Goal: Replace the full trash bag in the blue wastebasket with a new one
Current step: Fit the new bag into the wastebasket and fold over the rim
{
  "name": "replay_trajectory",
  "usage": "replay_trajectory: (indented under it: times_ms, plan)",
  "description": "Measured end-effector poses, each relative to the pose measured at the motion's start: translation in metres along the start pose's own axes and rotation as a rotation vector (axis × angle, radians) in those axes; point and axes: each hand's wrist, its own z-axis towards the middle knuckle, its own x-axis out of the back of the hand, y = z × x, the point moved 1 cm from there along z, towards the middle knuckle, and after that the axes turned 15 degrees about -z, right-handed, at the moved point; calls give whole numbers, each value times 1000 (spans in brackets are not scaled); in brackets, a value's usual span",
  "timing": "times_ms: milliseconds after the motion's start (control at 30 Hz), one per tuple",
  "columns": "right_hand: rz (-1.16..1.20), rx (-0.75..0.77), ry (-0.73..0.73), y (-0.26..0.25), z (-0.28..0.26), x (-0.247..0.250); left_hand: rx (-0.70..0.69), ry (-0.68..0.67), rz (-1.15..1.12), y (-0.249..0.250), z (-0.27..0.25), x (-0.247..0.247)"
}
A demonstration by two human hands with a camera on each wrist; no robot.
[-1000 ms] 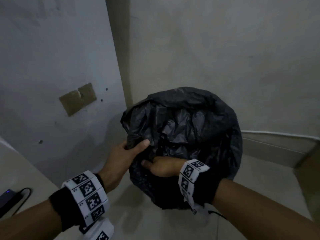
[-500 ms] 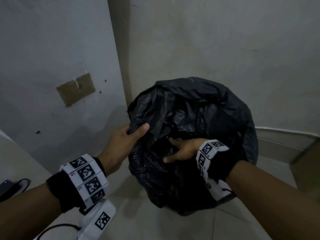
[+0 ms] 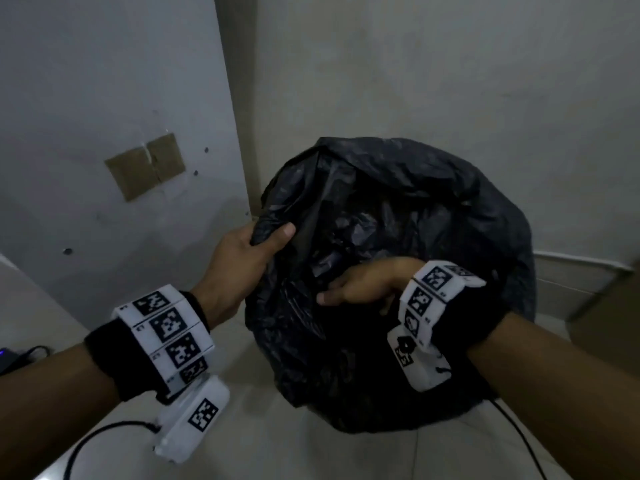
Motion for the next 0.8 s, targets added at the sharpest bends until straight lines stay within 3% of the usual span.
replay_trajectory:
  times_ms: [233, 433, 800]
  plan:
    - [19, -103, 192, 17, -4, 18, 30, 16, 61, 3, 2, 9]
    - [-39, -137, 92, 29, 8, 10, 4, -60, 120, 13, -8, -1]
    - [-359, -239, 272, 41, 30, -48, 33, -165, 54, 34, -28, -24]
